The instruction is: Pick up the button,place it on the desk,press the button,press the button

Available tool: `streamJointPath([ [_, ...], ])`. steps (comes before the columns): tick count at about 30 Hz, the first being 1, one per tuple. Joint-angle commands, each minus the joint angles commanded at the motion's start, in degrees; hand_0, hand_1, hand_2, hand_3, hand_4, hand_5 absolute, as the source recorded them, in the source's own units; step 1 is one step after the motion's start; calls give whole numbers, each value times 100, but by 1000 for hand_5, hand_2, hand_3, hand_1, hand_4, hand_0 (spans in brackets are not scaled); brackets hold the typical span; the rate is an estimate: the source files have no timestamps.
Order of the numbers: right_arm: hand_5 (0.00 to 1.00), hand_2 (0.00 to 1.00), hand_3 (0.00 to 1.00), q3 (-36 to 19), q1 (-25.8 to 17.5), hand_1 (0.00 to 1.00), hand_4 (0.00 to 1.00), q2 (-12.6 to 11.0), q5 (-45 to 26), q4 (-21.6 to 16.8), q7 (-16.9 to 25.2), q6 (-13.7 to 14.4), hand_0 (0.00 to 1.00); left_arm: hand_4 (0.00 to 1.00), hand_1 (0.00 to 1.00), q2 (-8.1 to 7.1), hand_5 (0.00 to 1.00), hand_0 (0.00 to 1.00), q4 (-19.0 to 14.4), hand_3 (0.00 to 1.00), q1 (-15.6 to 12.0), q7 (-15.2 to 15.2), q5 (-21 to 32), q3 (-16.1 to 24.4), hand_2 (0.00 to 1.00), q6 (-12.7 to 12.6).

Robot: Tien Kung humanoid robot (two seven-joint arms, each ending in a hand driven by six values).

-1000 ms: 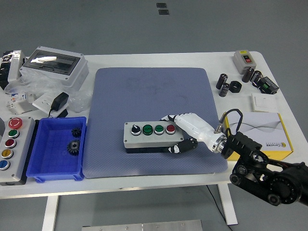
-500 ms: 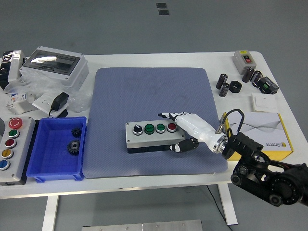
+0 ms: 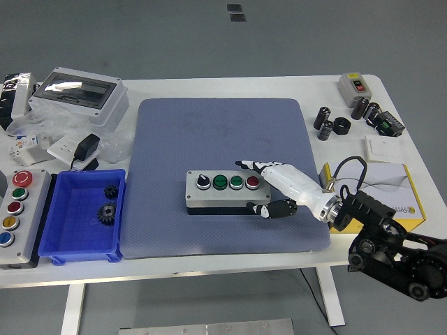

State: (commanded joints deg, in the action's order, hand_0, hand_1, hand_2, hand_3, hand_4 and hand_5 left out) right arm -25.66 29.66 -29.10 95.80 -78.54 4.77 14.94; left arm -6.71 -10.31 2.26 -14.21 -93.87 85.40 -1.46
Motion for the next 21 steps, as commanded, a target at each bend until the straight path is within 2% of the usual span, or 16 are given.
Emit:
streamJointPath([
  [13,2,922,992,-157,55,857,553,-338,57,-475,-15,-152,872,601,601,-6,238,603,0,604,-3,-6,-48,-18,545,39],
  [21,2,940,998,-127,48,864,559,-316,-48,-446,5,-178,879,598,602,12,229,601,0,601,-12,-14,-46,-43,545,55],
])
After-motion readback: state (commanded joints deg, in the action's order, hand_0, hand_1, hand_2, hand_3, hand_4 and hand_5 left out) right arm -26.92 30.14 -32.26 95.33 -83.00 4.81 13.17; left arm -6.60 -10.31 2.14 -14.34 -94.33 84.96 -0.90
